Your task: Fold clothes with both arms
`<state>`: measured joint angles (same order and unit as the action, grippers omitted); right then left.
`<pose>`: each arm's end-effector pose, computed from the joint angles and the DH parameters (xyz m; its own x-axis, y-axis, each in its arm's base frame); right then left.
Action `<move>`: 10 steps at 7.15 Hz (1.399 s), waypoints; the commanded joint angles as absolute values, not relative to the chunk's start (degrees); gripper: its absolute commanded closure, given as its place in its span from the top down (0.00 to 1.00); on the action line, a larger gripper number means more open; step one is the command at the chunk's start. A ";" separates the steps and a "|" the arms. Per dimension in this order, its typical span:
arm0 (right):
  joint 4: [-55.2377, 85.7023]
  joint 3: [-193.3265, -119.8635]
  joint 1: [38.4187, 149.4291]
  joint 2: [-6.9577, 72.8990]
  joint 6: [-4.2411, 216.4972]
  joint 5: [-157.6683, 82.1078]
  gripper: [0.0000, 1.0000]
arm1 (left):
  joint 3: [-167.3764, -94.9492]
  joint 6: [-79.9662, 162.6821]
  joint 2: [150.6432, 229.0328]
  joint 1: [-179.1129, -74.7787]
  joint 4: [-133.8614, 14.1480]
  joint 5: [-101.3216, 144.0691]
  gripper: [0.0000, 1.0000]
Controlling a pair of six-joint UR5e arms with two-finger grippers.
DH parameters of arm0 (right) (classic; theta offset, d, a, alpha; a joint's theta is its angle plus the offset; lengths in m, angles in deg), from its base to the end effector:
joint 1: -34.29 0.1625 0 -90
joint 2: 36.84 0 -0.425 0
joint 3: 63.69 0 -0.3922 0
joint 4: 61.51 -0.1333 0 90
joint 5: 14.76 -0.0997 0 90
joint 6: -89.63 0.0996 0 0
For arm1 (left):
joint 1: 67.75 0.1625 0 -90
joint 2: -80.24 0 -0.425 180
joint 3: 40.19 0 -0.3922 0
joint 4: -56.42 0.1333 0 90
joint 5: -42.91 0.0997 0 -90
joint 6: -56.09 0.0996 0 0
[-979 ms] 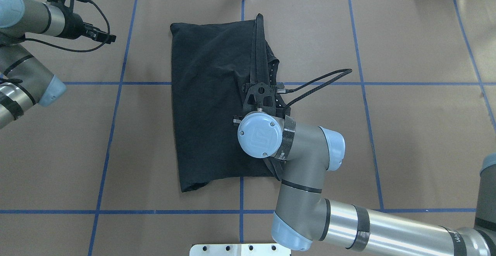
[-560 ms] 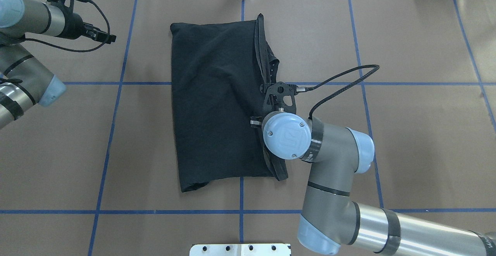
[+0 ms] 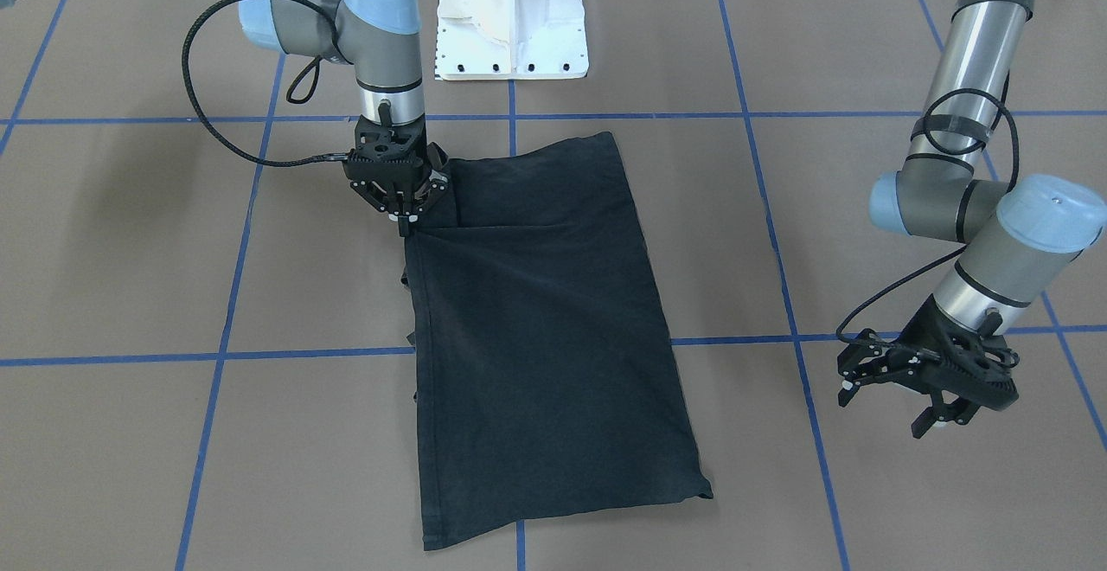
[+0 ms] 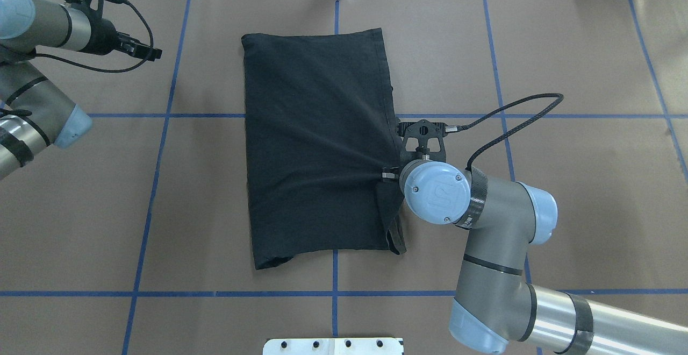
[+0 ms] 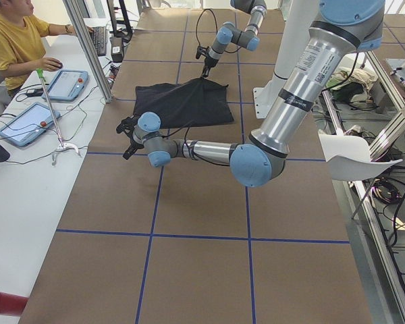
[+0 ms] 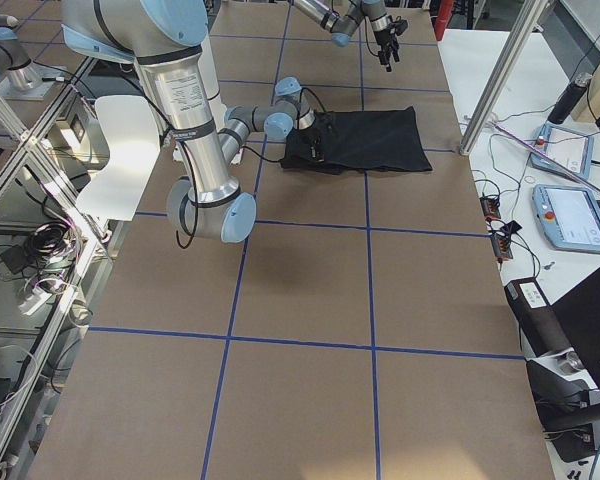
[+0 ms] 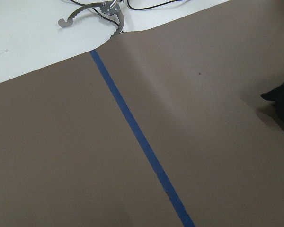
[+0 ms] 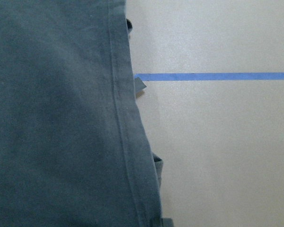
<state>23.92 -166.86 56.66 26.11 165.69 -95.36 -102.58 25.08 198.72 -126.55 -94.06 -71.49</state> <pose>-0.5282 -0.3791 0.2873 0.7530 0.0529 0.6558 -0.3096 0.9080 0.2822 0.2953 -0.6655 0.4861 0.6346 0.4588 -0.6219 0.0917 0.7543 0.6501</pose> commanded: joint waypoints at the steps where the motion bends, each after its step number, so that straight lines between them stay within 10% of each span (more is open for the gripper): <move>1: 23.65 -167.65 57.75 24.53 166.00 -95.70 1.00 | -102.51 24.98 198.72 -126.37 -94.40 -71.53 1.00; 7: 31.30 -171.97 48.40 23.63 178.80 -93.46 0.97 | -102.42 25.06 198.63 -126.11 -94.40 -71.44 1.00; 10: 31.12 -172.14 46.16 24.85 180.07 -90.79 0.46 | -102.51 25.06 197.93 -126.11 -95.19 -71.44 1.00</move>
<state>31.22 -172.04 47.00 24.05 179.61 -91.81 -102.50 25.08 198.03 -126.11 -95.03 -71.44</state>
